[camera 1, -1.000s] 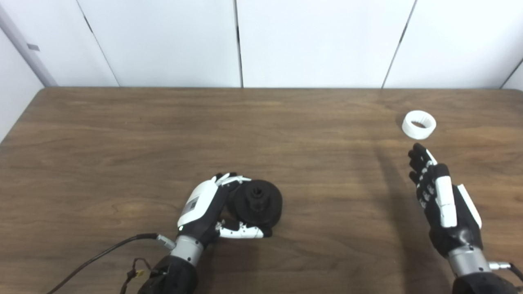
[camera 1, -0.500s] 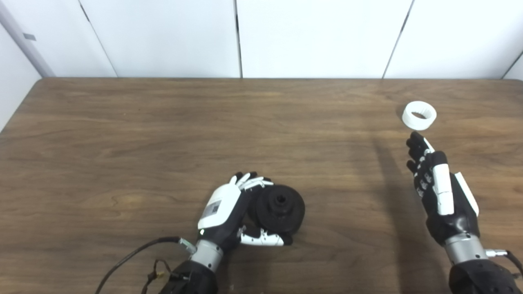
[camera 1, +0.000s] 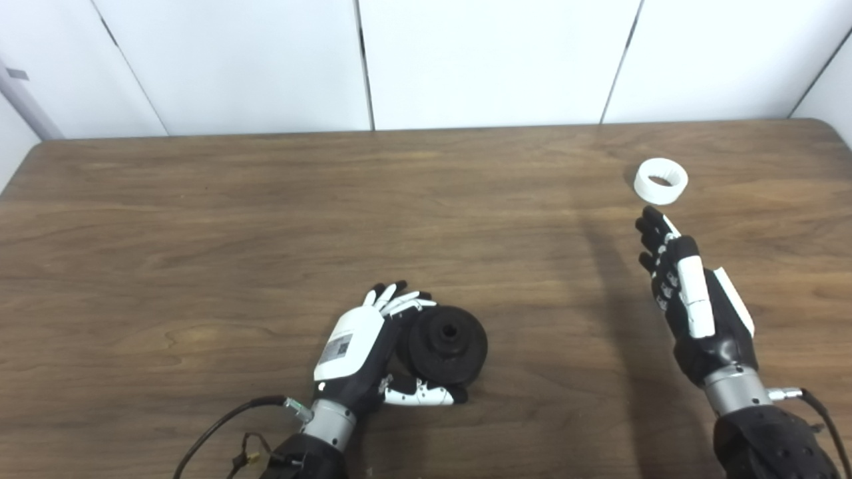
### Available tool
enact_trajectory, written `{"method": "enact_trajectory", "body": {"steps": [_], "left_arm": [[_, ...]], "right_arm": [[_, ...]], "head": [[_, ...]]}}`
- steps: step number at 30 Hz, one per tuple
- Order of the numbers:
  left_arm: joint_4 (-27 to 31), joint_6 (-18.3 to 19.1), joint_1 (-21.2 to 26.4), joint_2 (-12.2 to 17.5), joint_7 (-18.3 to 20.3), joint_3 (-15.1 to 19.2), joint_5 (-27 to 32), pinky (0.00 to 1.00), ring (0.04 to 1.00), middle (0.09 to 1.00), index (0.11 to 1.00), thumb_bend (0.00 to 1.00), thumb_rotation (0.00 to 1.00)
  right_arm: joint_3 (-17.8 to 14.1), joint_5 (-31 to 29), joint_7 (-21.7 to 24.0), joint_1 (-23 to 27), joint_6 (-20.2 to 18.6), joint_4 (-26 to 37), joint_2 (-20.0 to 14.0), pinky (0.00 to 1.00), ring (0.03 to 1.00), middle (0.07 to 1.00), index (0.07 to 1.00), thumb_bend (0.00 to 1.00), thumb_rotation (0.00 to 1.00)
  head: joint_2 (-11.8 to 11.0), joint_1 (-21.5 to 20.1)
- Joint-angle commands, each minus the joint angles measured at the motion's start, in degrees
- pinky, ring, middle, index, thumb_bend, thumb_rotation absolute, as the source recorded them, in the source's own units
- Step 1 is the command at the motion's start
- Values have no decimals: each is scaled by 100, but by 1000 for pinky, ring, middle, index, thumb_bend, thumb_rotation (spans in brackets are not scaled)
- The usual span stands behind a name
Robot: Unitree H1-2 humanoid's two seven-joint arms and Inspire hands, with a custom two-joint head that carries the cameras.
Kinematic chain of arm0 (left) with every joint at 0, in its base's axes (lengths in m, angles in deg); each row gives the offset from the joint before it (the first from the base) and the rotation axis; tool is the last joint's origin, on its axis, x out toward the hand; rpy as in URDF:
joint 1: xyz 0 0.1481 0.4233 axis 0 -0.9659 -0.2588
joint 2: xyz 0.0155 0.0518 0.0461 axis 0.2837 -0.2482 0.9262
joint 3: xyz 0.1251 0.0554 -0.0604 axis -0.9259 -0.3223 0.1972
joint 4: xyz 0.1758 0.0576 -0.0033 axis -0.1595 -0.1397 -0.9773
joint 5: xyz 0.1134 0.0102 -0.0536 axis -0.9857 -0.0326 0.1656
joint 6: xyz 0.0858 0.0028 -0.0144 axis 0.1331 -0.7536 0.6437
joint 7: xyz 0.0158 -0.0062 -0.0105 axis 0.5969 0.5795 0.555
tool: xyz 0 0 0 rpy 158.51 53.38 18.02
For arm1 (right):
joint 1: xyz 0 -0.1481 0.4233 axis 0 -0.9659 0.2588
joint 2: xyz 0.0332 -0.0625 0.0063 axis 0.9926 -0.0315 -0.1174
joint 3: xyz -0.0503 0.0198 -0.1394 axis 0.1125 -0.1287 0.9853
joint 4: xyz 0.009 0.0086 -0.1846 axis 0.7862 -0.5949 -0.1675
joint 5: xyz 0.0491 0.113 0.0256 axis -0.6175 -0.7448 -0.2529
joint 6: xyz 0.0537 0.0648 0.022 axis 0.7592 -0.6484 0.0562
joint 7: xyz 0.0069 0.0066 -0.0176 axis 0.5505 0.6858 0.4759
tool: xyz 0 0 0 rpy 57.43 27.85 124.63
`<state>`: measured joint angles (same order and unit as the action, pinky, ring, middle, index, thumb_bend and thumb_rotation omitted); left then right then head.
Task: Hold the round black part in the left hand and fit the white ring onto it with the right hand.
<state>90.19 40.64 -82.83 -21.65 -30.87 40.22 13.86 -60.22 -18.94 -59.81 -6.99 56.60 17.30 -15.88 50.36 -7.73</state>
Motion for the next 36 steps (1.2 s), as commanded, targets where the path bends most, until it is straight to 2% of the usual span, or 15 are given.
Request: {"method": "enact_trajectory", "body": {"steps": [1,4,5,9,11,12,14,15,22,26,32,36], "left_arm": [[-122,-36,-88,17,144,-51,25,1000,985,874,485,519,64],[-151,-99,-115,60,129,-11,38,1000,983,875,485,520,65],[-170,-145,-138,77,107,7,55,1000,982,875,485,520,65],[-265,-334,-253,117,3,44,85,1000,979,870,485,520,64],[-346,-442,-315,122,-61,69,127,1000,978,867,485,520,64],[-378,-481,-338,124,-83,79,145,1000,980,869,485,520,64],[-466,-594,-376,135,-151,101,169,1000,982,870,485,520,64],[-495,-643,-393,143,-178,109,171,1000,983,870,485,520,64],[-685,-844,-476,182,-343,138,66,1000,969,866,485,521,64],[-839,-959,-471,177,-418,158,58,1000,962,859,484,521,65],[-1029,-1068,-436,153,-556,144,20,1000,952,847,483,522,64],[-1105,-1114,-427,132,-605,133,6,1000,949,845,483,523,64]], "right_arm": [[7,13,-62,180,80,257,122,1000,1000,964,963,638,1000],[47,45,-88,169,89,258,165,1000,1000,966,965,633,1000],[75,88,-113,148,132,243,190,1000,1000,966,964,630,1000],[147,152,-199,26,332,140,276,1000,1000,959,953,643,1000],[202,210,-215,-49,447,61,271,1000,1000,959,952,647,1000],[224,236,-225,-76,490,29,267,1000,1000,957,952,651,1000],[270,292,-243,-129,615,-55,272,1000,1000,954,952,654,1000],[285,306,-248,-152,683,-94,273,1000,1000,949,951,656,1000],[367,285,-271,-284,1172,-391,323,1000,1000,946,952,675,1000],[400,271,-292,-324,1412,-540,352,1000,999,946,955,635,1000],[415,288,-309,-369,1604,-712,304,1000,992,941,951,636,1000],[415,301,-299,-397,1714,-787,265,1000,993,941,951,640,1000]], "head": [[-13,-26],[-164,-145],[-315,-228],[-574,-356],[-822,-469],[-822,-469],[-1043,-577],[-1043,-577],[-1490,-735],[-1726,-720],[-1957,-682],[-2016,-661]]}}
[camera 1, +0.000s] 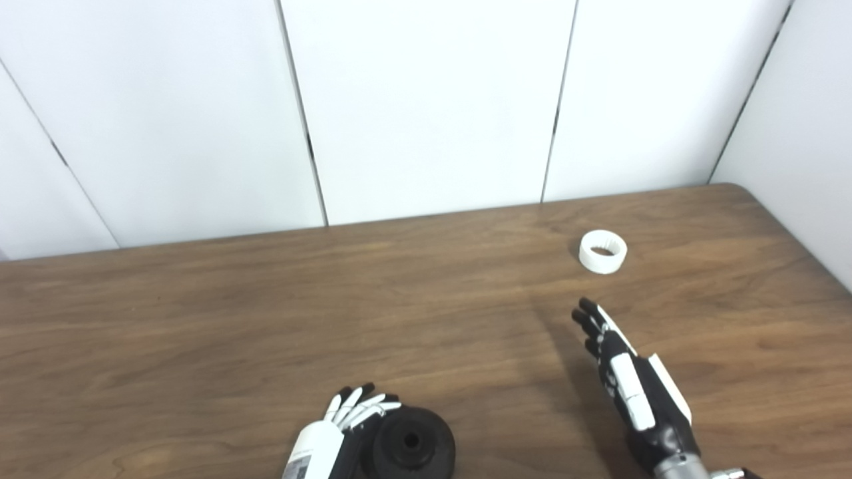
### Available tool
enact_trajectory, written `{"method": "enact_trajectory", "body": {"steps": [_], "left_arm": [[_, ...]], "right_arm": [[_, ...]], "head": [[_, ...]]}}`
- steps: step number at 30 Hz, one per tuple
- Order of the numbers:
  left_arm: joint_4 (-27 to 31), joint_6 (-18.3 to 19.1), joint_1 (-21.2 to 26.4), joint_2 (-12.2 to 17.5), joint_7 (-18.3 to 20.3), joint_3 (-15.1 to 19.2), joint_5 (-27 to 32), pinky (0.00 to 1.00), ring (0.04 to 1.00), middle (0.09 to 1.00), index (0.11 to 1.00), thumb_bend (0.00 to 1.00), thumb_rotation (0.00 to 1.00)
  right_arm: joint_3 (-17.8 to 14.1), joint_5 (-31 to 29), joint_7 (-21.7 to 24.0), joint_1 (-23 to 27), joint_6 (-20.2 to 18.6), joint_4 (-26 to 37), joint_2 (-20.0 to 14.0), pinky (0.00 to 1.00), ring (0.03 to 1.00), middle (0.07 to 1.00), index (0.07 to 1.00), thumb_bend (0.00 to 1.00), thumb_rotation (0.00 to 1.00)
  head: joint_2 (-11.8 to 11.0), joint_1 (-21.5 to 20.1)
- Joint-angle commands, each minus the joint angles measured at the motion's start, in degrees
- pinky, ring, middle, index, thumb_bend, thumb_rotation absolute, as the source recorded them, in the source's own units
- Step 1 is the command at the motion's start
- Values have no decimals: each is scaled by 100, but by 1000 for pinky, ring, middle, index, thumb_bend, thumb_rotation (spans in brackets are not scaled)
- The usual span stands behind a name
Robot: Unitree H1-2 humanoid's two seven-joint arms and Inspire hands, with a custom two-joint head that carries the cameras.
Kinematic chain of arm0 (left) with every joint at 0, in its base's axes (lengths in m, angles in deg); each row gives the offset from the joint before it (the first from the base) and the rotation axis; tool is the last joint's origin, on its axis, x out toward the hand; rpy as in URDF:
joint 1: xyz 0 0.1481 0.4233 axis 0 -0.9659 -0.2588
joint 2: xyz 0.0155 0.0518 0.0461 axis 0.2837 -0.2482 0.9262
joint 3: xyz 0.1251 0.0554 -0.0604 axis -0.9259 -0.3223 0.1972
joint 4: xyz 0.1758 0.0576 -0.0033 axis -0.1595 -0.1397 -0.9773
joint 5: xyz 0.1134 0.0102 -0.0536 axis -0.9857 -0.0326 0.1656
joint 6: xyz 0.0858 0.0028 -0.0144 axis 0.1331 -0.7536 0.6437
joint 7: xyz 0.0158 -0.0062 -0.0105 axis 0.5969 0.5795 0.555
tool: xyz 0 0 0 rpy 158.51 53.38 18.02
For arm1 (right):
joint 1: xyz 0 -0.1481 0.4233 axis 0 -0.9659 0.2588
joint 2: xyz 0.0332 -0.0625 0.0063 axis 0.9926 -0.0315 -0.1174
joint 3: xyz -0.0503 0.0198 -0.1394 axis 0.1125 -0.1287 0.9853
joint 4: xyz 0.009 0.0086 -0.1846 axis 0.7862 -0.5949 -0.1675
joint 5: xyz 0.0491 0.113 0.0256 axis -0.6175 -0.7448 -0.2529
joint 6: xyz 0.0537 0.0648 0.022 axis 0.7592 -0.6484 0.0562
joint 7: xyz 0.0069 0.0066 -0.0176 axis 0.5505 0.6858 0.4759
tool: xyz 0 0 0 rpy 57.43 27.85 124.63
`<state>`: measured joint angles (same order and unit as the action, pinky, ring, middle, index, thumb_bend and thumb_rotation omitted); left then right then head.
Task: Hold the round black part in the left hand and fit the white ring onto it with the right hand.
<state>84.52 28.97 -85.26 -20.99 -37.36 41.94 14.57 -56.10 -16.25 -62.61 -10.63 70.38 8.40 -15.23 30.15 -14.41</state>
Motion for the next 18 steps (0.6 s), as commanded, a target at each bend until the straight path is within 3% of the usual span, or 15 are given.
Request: {"method": "enact_trajectory", "body": {"steps": [1,13,16,18], "left_arm": [[-550,47,-185,60,34,-42,-73,1000,948,844,483,523,64],[-653,22,-140,2,0,-47,-134,1000,948,840,482,524,63],[-652,30,-135,-10,-6,-31,-116,1000,949,842,482,524,63],[-664,21,-131,-13,-27,-15,-105,1000,950,844,482,524,62]], "right_arm": [[2,30,-16,-38,359,91,195,1000,993,942,952,639,1000],[-77,-18,-100,-12,281,167,247,1000,997,942,945,591,992],[-120,113,-95,116,85,358,87,1000,998,944,945,587,943],[-154,215,-21,279,-174,582,-127,1000,1000,955,950,605,836]], "head": [[0,10],[-6,-50],[10,-71],[23,-106]]}}
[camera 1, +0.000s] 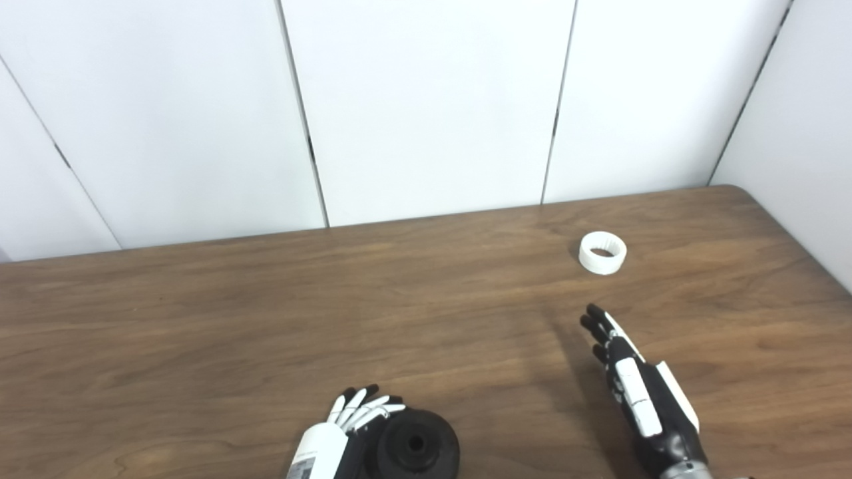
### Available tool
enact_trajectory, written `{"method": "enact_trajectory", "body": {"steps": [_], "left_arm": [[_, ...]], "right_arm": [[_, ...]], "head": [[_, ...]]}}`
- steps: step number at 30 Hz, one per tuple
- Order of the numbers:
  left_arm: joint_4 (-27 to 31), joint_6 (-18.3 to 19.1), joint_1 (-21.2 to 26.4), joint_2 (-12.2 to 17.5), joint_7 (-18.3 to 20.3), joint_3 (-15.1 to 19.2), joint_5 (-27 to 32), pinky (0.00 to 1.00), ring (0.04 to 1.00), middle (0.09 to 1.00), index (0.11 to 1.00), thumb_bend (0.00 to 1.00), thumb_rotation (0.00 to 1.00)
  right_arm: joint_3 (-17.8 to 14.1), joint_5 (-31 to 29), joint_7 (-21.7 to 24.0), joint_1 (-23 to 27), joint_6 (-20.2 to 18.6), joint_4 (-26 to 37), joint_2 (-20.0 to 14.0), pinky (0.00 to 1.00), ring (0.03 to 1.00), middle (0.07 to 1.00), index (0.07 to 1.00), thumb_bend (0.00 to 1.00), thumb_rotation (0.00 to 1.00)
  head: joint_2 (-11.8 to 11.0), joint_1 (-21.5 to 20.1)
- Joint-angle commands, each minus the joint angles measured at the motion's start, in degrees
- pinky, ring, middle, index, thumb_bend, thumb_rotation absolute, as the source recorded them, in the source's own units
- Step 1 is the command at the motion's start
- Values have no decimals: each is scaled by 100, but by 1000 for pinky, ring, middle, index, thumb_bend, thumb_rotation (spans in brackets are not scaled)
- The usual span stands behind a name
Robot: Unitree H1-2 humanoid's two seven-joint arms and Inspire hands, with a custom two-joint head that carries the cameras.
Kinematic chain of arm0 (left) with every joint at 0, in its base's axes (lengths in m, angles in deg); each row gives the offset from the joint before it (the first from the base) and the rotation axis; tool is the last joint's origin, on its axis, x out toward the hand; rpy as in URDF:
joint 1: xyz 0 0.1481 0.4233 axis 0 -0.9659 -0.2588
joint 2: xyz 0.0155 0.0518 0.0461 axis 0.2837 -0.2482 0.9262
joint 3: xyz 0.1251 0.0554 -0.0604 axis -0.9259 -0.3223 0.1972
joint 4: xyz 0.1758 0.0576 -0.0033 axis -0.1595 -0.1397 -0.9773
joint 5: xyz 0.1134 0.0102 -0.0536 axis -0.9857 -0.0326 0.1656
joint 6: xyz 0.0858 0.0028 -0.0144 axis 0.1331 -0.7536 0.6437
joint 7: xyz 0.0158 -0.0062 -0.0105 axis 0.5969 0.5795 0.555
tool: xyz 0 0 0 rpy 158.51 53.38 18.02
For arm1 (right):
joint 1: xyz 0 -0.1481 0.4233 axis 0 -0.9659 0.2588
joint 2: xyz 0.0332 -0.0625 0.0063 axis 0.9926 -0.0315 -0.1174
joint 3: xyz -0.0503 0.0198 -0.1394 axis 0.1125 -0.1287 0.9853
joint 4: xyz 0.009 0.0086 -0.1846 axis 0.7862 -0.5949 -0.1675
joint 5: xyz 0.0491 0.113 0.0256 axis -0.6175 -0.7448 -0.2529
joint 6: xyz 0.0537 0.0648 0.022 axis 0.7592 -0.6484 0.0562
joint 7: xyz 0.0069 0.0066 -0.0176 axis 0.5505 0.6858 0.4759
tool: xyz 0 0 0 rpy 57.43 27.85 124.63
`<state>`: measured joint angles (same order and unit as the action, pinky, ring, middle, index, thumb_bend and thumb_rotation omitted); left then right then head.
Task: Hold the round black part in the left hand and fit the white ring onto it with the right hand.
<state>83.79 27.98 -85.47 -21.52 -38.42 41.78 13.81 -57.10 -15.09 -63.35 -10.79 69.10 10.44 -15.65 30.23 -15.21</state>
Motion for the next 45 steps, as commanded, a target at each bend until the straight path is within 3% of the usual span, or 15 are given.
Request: {"method": "enact_trajectory", "body": {"steps": [1,3,6,9,12,17,26,30,38,45], "left_arm": [[-588,138,-109,38,76,4,-45,1000,948,843,482,524,63],[-574,175,-113,34,81,8,-70,1000,947,843,482,524,63],[-591,177,-113,41,56,5,-98,1000,946,844,482,524,63],[-655,157,-96,57,15,5,-110,1000,947,843,482,524,62],[-684,160,-91,74,-2,4,-128,1000,947,843,482,523,61],[-694,175,-98,85,-13,4,-167,1000,948,844,482,523,60],[-646,158,-138,109,-4,-1,-173,1000,952,847,482,523,58],[-654,109,-138,129,-24,3,-156,1000,951,845,482,523,58],[-662,125,-131,140,-37,9,-197,1000,950,845,482,522,58],[-625,174,-128,140,11,14,-205,1000,951,842,482,522,57]], "right_arm": [[-73,159,88,386,-214,496,-176,1000,1000,962,954,602,796],[-104,421,178,640,-775,772,-405,1000,1000,974,959,621,728],[-112,943,396,1163,-1635,1019,-902,1000,999,990,977,631,710],[-248,1031,622,1594,-1961,965,-1193,998,998,994,973,609,643],[-389,1272,874,1936,-1981,791,-1409,958,978,984,962,628,560],[-546,1732,1282,2416,-1979,443,-1709,945,966,973,947,653,513],[-437,2771,1753,3104,-1981,-450,-2173,962,995,956,923,743,447],[-221,3221,1881,3384,-1978,-887,-2400,934,1000,962,917,779,446],[204,3625,1999,3871,-1970,-1706,-2763,998,1000,983,910,821,379],[695,4041,2309,4276,-1976,-2285,-3067,1000,1000,996,916,880,416]], "head": [[14,-27],[38,-55],[54,-55],[76,-74],[88,-90],[85,-140],[71,-307],[47,-387],[12,-497],[20,-488]]}}
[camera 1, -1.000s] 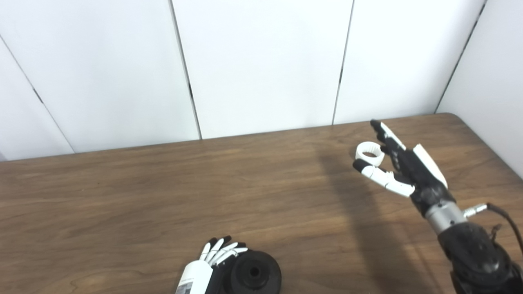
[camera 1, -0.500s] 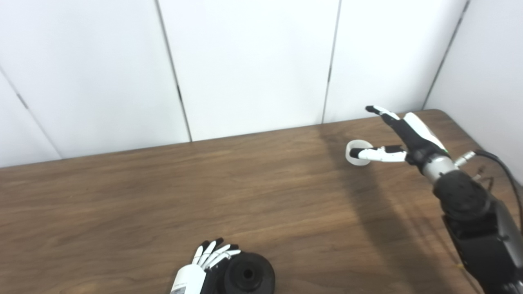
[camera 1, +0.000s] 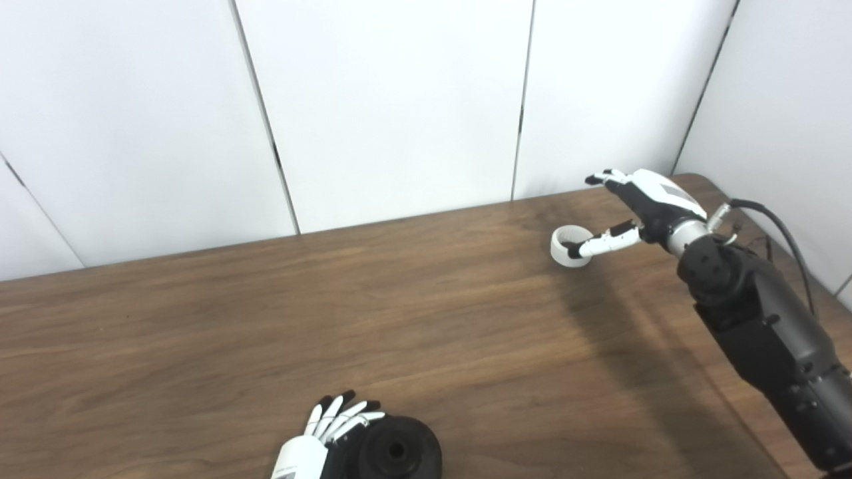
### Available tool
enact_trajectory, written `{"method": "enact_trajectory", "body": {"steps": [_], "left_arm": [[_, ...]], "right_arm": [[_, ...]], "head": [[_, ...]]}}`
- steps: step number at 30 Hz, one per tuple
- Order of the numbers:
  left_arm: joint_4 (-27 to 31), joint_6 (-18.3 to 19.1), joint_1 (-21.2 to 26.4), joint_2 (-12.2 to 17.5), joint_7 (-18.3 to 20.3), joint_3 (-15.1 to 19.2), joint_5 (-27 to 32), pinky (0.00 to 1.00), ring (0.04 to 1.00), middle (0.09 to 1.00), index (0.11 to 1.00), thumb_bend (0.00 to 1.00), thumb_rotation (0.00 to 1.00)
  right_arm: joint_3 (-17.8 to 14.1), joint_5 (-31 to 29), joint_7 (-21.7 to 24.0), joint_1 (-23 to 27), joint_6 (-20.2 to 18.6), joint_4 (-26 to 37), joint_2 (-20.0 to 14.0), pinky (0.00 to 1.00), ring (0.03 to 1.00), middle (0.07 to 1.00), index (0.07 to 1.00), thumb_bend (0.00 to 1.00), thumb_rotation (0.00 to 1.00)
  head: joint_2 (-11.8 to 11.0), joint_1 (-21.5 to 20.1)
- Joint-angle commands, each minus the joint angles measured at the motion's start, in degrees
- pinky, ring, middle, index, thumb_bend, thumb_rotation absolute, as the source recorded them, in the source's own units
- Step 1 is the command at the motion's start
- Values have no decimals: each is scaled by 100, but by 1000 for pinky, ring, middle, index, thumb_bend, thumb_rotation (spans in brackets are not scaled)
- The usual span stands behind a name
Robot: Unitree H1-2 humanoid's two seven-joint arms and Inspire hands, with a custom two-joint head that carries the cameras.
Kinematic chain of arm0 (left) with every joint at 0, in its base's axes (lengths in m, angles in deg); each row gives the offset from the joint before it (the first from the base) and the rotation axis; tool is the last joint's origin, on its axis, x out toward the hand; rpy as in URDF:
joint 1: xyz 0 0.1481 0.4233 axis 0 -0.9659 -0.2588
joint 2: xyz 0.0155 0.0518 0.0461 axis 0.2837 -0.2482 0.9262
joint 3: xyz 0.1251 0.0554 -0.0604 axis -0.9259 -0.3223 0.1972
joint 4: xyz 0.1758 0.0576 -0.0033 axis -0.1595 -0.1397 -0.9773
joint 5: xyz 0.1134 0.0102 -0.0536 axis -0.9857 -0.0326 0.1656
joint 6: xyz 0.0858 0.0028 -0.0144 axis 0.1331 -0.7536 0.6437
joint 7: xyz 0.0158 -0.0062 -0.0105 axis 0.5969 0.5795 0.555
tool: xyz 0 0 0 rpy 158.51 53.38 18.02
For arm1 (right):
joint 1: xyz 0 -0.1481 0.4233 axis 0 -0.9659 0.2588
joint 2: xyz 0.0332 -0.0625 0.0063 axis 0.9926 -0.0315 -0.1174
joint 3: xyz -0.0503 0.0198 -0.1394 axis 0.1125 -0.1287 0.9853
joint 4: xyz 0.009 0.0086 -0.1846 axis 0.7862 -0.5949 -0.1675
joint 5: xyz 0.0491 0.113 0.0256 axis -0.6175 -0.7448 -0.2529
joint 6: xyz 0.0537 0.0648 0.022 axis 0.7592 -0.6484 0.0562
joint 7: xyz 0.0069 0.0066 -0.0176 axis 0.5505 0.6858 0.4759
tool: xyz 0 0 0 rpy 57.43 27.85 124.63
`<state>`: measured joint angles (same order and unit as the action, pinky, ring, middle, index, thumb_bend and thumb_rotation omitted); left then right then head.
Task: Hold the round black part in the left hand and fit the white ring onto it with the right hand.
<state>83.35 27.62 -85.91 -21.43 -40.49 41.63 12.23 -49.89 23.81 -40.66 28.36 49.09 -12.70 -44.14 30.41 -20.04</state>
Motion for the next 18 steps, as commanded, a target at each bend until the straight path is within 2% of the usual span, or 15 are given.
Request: {"method": "enact_trajectory", "body": {"steps": [1,8,14,18], "left_arm": [[-575,210,-88,133,220,27,-50,1000,951,843,482,522,57],[-553,218,-103,131,224,17,-70,1000,951,843,482,522,58],[-531,199,-114,131,211,15,-75,1000,950,845,482,521,59],[-528,185,-119,131,192,12,-89,1000,947,846,482,520,59]], "right_arm": [[17,181,72,414,27,-44,-239,1000,1000,997,915,888,417],[241,358,241,736,33,-450,-245,1000,1000,993,896,923,357],[561,637,610,929,28,-697,-281,1000,1000,1000,881,951,379],[665,685,605,929,31,-737,-263,1000,1000,1000,873,945,372]], "head": [[2,-5],[22,17],[21,46],[21,46]]}}
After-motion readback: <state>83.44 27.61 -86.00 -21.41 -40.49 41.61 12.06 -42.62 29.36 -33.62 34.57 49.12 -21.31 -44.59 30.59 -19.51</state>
